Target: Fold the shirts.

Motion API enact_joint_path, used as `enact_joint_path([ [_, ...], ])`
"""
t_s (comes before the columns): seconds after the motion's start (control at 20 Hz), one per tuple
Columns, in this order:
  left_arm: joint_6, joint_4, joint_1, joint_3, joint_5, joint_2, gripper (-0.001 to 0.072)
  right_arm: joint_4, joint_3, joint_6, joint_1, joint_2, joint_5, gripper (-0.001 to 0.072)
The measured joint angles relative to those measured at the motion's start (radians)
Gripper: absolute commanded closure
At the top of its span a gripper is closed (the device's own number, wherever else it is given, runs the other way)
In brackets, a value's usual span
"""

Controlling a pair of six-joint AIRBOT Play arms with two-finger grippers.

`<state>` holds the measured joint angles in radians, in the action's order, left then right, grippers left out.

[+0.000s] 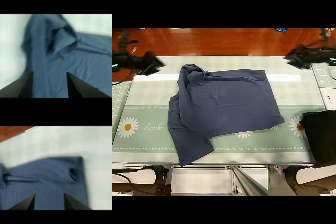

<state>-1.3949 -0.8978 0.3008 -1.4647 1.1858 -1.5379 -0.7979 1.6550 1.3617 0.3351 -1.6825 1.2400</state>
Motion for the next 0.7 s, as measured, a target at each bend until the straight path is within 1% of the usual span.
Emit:
enact_joint_path([
  [0.05, -0.006, -0.015, 0.059, 0.048, 0.047, 0.039, 0.02, -0.056, -0.041, 0.003, 0.041, 0.045, 0.037, 0.0296],
  [0.1, -0.008, -0.018, 0.114, 0.116, 0.063, 0.084, 0.0201, -0.107, -0.11, 0.015, 0.082, 0.1, 0.06, 0.0296],
  [0.15, 0.001, -0.02, 0.163, 0.196, 0.082, 0.127, 0.0201, -0.143, -0.197, 0.025, 0.12, 0.158, 0.064, 0.0296],
  [0.2, 0.022, -0.018, 0.208, 0.283, 0.098, 0.167, 0.0201, -0.156, -0.309, 0.032, 0.155, 0.222, 0.037, 0.0296],
  [0.25, 0.052, 0.01, 0.251, 0.382, 0.106, 0.204, 0.0201, -0.148, -0.421, 0.029, 0.181, 0.28, 0.001, 0.0296],
  [0.35, 0.112, 0.048, 0.321, 0.554, 0.132, 0.254, 0.0201, -0.093, -0.633, -0.016, 0.216, 0.386, -0.043, 0.0296],
  [0.5, 0.169, 0.076, 0.398, 0.731, 0.15, 0.288, 0.0214, 0.008, -0.855, -0.1, 0.24, 0.509, -0.087, 0.0297],
  [0.6, 0.172, 0.059, 0.422, 0.792, 0.157, 0.298, 0.0214, 0.053, -0.932, -0.143, 0.247, 0.568, -0.09, 0.0297],
  [0.7, 0.143, 0.018, 0.434, 0.829, 0.155, 0.303, 0.0214, 0.083, -0.971, -0.177, 0.251, 0.61, -0.079, 0.03],
])
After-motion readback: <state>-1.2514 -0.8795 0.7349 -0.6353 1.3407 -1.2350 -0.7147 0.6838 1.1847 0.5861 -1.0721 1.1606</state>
